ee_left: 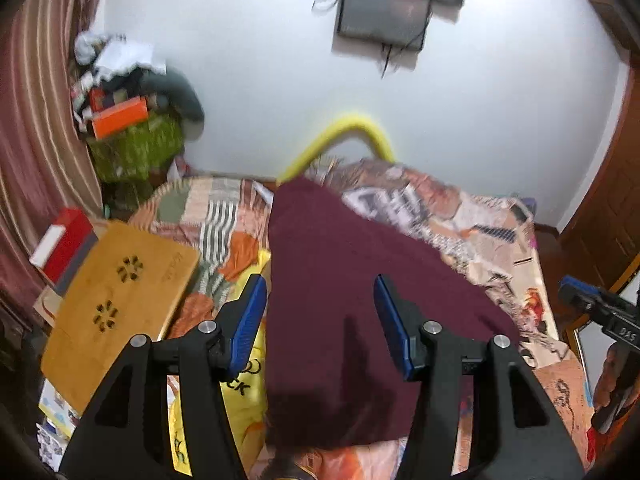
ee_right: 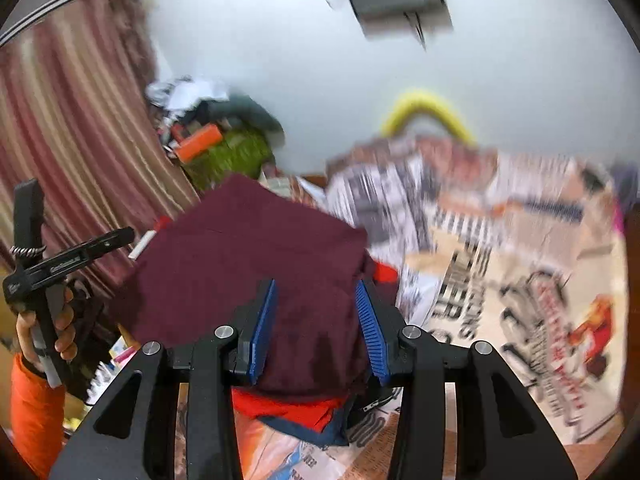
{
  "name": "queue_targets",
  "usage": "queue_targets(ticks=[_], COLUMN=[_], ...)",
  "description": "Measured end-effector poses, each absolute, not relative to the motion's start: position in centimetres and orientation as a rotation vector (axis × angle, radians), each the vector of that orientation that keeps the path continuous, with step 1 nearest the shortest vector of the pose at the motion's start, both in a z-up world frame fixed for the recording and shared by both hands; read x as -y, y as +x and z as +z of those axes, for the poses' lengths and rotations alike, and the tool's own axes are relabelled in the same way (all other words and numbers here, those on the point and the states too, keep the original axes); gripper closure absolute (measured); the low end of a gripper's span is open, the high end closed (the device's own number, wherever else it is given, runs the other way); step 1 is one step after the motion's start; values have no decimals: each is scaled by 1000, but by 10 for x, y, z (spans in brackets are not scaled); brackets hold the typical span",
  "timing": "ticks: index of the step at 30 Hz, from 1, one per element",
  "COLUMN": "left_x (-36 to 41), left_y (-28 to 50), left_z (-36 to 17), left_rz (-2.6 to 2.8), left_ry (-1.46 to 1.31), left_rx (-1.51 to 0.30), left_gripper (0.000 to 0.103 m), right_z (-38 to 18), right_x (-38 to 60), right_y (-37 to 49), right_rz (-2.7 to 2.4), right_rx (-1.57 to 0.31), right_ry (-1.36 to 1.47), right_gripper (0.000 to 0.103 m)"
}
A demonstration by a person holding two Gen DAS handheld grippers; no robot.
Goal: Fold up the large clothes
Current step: 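Carry the bundle with both tools onto the red and navy clothes stack, then open both tools and withdraw them from the stack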
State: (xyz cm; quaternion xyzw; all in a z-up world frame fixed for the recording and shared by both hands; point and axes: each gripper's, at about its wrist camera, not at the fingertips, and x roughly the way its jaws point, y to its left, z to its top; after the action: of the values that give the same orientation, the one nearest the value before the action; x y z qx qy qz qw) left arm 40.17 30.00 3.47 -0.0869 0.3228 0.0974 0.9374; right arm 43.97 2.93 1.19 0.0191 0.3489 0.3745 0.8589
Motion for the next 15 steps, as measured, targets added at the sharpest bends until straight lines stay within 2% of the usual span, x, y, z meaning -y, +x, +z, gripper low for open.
queue_targets(ticks=[8,15], left_x=[-212,-128], left_y=[272,153], left_z=[122,145], left_rz=[143,191], left_ry=[-61,111], left_rx=[-381,-130], left_gripper=[48,46], right_z=[101,130], right_x=[6,28], right_y=[321,224], right_rz=[852,874], right_rx=[-431,-223], right_ry=[34,48], right_gripper=[64,64])
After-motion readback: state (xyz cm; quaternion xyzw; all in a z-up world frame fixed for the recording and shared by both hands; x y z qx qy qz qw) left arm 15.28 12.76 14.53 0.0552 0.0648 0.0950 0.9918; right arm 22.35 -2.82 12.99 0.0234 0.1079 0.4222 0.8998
